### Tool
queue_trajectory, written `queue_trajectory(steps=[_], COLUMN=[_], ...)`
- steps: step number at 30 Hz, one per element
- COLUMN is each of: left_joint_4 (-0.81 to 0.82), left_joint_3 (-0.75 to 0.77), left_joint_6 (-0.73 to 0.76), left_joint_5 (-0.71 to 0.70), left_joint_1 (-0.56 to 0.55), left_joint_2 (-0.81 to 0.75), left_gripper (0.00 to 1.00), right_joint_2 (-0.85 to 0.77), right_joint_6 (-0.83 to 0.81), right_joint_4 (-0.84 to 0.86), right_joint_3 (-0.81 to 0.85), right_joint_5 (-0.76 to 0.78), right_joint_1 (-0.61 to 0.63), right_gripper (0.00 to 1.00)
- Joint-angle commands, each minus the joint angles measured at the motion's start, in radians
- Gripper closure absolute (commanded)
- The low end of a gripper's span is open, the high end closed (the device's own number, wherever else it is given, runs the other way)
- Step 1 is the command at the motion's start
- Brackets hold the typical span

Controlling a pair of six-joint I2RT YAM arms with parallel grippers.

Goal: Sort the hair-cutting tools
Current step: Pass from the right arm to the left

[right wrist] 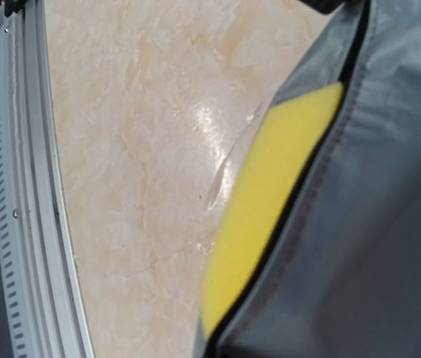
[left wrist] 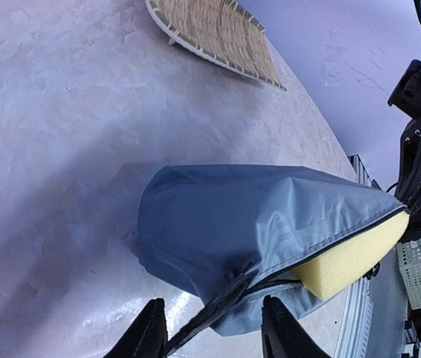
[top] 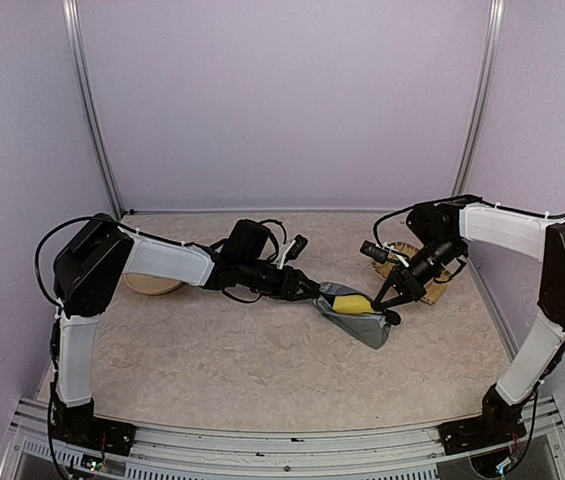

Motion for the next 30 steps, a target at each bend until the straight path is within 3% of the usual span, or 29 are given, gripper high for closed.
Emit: queue_trajectory(steps=[1,4,9,13,19,25,28,30], left_joint_4=[0.052,0.067,0.054,-0.038,-0.173,-0.129,-0.111,-0.114], left_joint_3=[0.002,0.012,0.014,-0.034,-0.179,-0.403,-0.461,-0.462], left_joint_6=[-0.014,-0.027,-0.05,-0.085,-0.165,-0.295,-0.315,-0.307], left_joint_5=[-0.013,0.003,0.035,0.034,-0.082,-0.182,-0.218,-0.243], left_joint_1=[0.009,0.011,0.007,-0.015,-0.124,-0.193,-0.21,-0.218], left_joint_2=[-0.039,-0.03,-0.044,-0.13,-0.334,-0.462,-0.489,-0.502], left_gripper=[0.62,0.71,1.0,1.0,1.0,1.0,1.0,1.0], right_joint_2=[0.006,0.007,0.006,-0.005,-0.04,-0.02,-0.004,-0.014], right_joint_6=[0.002,0.004,0.016,0.054,0.077,0.06,0.038,0.019], right_joint_4=[0.013,0.017,0.027,0.036,0.014,0.063,0.057,0.033], right_joint_3=[-0.001,-0.002,-0.003,-0.009,-0.017,-0.078,-0.081,-0.057], right_joint_5=[-0.007,-0.01,0.012,0.043,0.029,0.024,0.039,0.046], right_joint_1=[-0.01,-0.01,-0.012,-0.026,-0.029,0.023,0.075,0.08], right_gripper=[0.99,0.99,0.99,1.0,1.0,0.99,0.95,0.86])
